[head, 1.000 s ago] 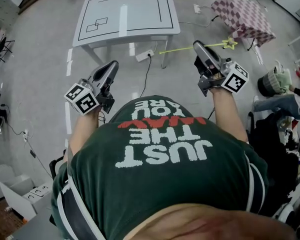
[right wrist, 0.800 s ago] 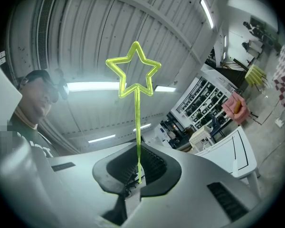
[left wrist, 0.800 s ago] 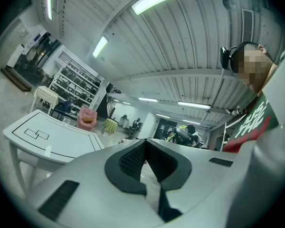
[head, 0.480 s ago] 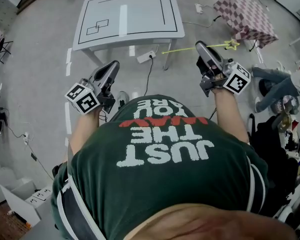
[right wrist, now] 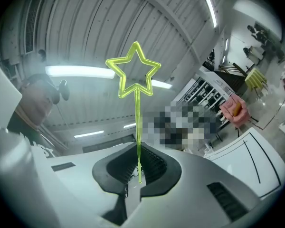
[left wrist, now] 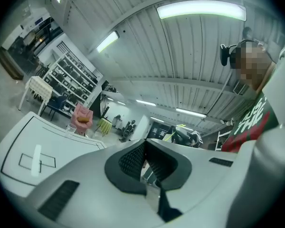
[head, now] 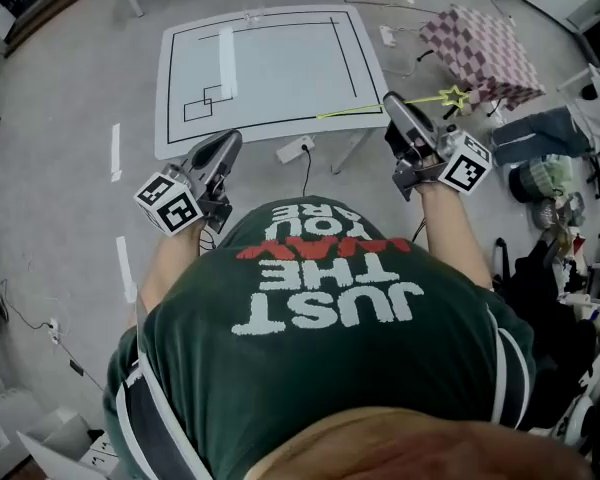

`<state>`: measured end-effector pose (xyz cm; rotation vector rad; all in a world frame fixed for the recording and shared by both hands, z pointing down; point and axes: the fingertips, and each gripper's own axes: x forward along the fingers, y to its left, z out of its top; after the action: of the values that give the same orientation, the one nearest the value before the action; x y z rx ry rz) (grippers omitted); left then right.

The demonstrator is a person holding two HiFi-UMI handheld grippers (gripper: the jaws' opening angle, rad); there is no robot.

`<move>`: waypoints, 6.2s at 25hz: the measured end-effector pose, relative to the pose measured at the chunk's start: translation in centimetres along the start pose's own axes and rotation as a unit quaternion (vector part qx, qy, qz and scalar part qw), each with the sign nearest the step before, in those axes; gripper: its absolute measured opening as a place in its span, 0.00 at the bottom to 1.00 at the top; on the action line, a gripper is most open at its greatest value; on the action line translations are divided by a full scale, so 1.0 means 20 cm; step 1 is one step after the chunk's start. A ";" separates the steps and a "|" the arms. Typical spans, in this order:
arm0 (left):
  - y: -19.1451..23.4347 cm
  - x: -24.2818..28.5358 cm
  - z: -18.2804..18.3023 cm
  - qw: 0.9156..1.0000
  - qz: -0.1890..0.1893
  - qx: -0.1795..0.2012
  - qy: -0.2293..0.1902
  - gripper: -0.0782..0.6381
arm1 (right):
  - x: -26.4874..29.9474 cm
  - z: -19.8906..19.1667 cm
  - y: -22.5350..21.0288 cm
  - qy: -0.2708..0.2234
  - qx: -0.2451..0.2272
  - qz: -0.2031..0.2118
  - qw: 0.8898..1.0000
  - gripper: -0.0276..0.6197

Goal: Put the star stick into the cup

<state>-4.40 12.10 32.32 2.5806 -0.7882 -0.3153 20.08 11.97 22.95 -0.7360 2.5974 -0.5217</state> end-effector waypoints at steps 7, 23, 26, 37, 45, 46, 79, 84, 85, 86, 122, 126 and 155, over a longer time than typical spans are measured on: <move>0.62 0.05 0.39 0.999 -0.028 0.017 0.004 0.12 | 0.68 0.02 -0.26 0.005 -0.007 -0.010 1.000 0.11; 1.21 0.23 0.52 0.998 -0.051 -0.008 0.027 0.12 | 1.11 0.04 -0.72 0.010 0.003 -0.058 0.998 0.11; 1.24 0.32 0.52 0.998 -0.043 -0.011 0.033 0.12 | 1.09 0.08 -0.82 0.008 0.009 -0.053 0.999 0.11; 1.33 0.90 0.47 0.999 0.045 0.003 0.014 0.12 | 1.03 0.32 -1.52 0.023 0.060 0.026 0.998 0.11; 1.42 1.16 0.41 0.992 0.118 -0.017 0.026 0.12 | 1.10 0.35 -1.97 0.044 0.084 0.065 0.993 0.11; 1.45 1.15 0.39 0.992 0.123 -0.018 0.033 0.12 | 1.12 0.32 -1.99 0.046 0.087 0.063 0.993 0.11; 2.65 1.45 0.25 0.996 0.066 0.017 0.061 0.12 | 2.07 -0.10 -2.73 0.139 -0.034 -0.016 0.990 0.11; 2.79 1.53 0.17 0.996 0.062 0.018 0.064 0.12 | 2.11 -0.25 -2.86 0.167 -0.048 -0.021 0.984 0.11; 2.81 1.54 0.15 0.996 0.064 0.016 0.065 0.12 | 2.11 -0.28 -2.88 0.173 -0.050 -0.020 0.983 0.11; 2.84 1.56 0.14 0.995 0.068 0.014 0.065 0.12 | 2.12 -0.30 -2.89 0.178 -0.052 -0.017 0.982 0.11; 2.94 1.60 -0.20 0.994 0.049 0.026 0.099 0.12 | 2.14 -0.89 -3.01 0.322 -0.112 0.021 0.940 0.32; 2.93 1.61 -0.21 0.993 0.048 0.026 0.101 0.12 | 2.13 -0.90 -3.01 0.323 -0.110 0.020 0.940 0.34; 2.76 1.52 -0.13 0.995 0.037 0.023 0.087 0.12 | 1.95 -1.01 -2.95 0.371 -0.055 -0.036 0.926 0.41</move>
<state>-5.30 -45.84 56.93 2.5713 -0.8342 -0.0500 4.60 -51.72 56.29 -0.7815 3.3293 -0.8078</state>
